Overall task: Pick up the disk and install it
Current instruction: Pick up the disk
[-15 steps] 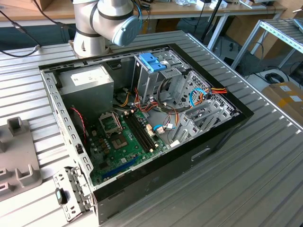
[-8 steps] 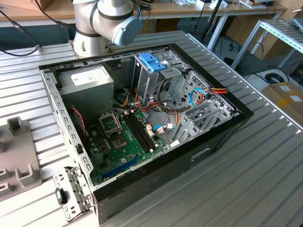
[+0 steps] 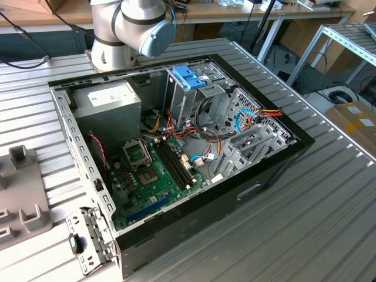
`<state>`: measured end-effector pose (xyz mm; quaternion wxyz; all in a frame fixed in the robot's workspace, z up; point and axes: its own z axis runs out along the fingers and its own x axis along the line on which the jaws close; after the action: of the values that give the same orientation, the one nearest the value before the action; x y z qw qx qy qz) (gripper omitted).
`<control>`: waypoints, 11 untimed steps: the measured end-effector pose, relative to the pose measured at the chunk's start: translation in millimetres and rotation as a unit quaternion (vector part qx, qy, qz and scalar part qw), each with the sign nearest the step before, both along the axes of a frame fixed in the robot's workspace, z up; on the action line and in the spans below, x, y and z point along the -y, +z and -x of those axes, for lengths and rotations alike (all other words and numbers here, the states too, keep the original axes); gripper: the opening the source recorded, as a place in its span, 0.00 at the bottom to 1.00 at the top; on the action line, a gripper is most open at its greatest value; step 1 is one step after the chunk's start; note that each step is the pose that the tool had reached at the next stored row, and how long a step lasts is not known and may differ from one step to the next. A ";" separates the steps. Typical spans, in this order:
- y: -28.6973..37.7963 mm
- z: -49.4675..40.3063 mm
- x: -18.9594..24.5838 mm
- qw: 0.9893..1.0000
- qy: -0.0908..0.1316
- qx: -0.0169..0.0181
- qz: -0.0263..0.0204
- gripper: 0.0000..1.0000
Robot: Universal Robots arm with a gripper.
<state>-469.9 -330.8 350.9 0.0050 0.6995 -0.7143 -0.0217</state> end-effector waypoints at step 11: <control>4.8 0.0 0.0 1.000 0.000 0.000 0.000 0.37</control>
<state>-469.9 -330.8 355.7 0.0050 0.6995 -0.7143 -0.0217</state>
